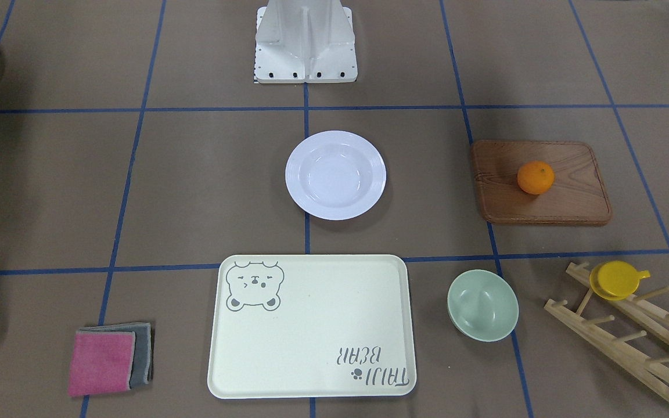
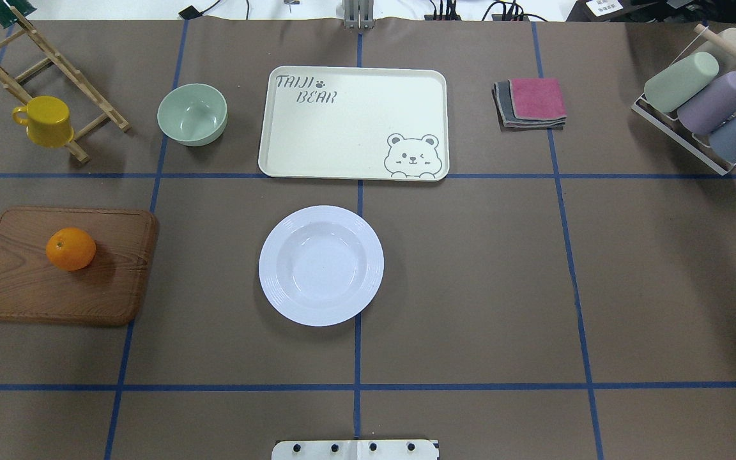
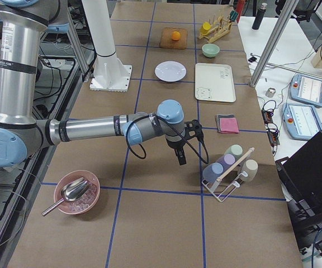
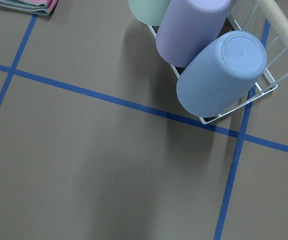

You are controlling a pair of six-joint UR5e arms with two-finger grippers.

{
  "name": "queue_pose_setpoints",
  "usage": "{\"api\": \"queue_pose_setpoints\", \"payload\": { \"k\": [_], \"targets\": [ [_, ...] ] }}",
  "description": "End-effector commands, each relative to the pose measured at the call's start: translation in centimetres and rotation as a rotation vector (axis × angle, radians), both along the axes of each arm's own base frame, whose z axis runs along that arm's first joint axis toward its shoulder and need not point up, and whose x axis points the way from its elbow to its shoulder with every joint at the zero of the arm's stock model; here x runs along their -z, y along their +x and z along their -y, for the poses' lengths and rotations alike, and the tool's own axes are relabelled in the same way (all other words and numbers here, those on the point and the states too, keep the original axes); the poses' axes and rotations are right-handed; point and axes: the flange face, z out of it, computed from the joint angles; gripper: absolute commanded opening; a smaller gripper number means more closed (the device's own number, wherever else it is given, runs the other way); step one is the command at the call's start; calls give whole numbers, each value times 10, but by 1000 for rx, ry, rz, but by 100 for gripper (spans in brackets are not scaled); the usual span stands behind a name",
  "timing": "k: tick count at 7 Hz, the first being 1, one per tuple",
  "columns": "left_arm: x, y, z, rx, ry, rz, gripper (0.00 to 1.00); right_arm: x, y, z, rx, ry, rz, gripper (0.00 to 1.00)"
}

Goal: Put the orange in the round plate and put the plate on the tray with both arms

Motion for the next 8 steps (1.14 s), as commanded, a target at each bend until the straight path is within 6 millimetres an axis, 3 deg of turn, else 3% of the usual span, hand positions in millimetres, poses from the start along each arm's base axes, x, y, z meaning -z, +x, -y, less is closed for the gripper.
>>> {"api": "queue_pose_setpoints", "payload": {
  "k": [1,3,4,5,6,7,8],
  "targets": [
    [1,0,-1,3,-1,0,98,5,-5,3,9,15,0,100],
    [19,6,7,107,-59,-5,98,19,-26,7,26,-11,46,100],
    [33,20,13,165,-72,-19,98,34,-45,4,67,-30,115,100],
    [40,53,16,181,-92,-34,98,58,-74,15,24,-170,198,100],
    [56,93,22,200,-116,-57,98,97,-127,9,55,-224,260,100],
    [71,118,27,226,-140,-76,98,116,-168,-1,41,-294,316,100],
    [90,141,31,243,-161,-88,98,139,-207,2,9,-384,383,100]
  ]
}}
